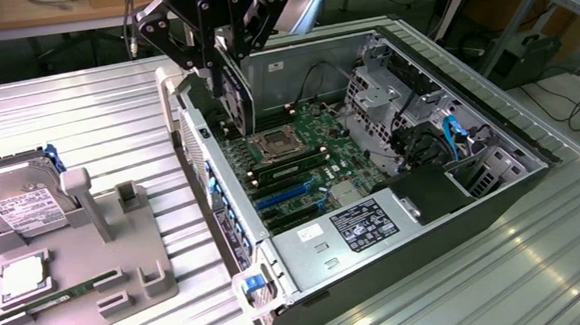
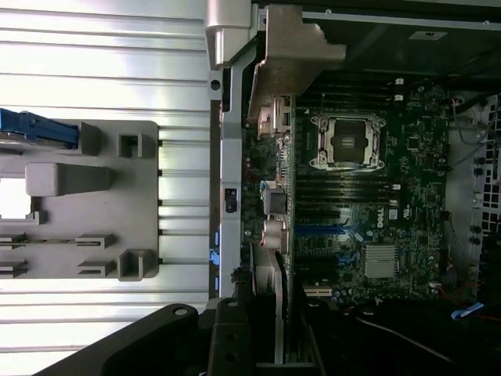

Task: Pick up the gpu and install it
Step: 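Pick up the gpu and move the gpu toward the slot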

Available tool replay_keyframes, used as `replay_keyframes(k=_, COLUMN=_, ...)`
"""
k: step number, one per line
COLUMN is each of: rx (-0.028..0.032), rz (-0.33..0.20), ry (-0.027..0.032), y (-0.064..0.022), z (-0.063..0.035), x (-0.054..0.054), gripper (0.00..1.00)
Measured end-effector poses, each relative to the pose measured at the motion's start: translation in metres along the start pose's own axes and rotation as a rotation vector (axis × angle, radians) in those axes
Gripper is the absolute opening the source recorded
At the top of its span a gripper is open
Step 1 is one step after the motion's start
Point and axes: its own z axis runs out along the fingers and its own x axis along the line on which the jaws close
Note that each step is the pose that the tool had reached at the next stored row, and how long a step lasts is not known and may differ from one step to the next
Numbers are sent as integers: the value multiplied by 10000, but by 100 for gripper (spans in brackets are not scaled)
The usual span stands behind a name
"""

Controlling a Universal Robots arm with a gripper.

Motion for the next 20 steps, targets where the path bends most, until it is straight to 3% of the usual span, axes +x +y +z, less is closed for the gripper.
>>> replay_keyframes(k=20, rx=0, rz=0, ry=-43, y=-4, z=14, x=-169, gripper=28)
